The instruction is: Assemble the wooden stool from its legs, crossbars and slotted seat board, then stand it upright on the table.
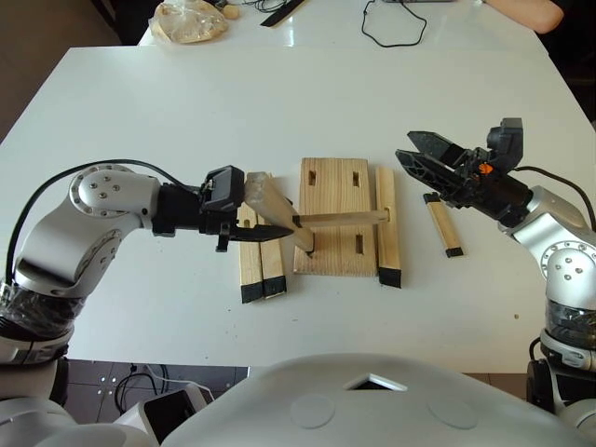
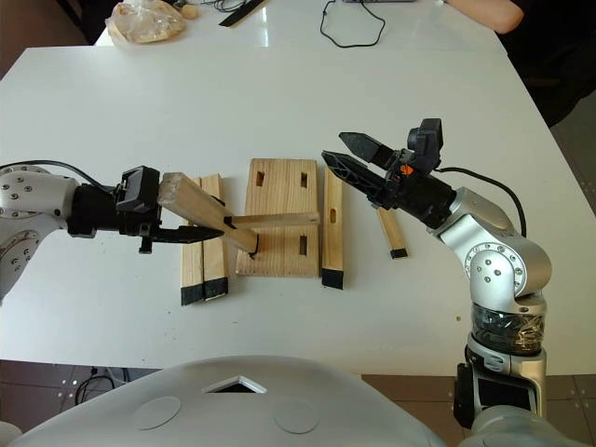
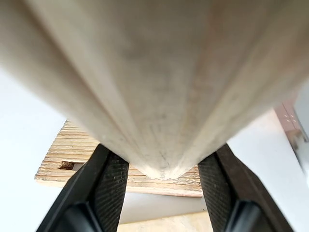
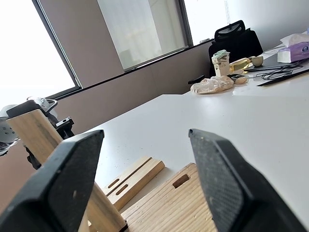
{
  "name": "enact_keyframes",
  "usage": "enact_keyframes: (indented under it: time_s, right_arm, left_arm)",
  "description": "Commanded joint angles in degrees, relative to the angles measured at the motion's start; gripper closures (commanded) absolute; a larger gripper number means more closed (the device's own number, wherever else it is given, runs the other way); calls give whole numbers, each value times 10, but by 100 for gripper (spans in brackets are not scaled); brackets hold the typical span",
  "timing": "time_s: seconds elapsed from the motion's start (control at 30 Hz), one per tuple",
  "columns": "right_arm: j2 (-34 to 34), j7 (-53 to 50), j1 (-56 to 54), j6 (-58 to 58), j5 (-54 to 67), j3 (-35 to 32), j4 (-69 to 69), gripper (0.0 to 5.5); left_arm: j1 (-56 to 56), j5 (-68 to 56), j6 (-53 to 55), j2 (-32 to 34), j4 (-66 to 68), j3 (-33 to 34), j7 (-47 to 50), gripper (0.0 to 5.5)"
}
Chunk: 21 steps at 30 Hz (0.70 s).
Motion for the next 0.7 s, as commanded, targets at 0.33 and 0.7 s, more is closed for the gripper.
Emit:
enact_keyframes:
  time_s: [0.33, 0.7]
  right_arm:
    - [-8, 5, -13, -2, -12, -2, 11, 226]
    - [-2, -3, 3, -9, -11, -11, 3, 226]
  left_arm:
    - [73, 61, 42, 9, -16, -42, 52, 346]
    - [81, 79, 17, 57, -17, 27, 50, 346]
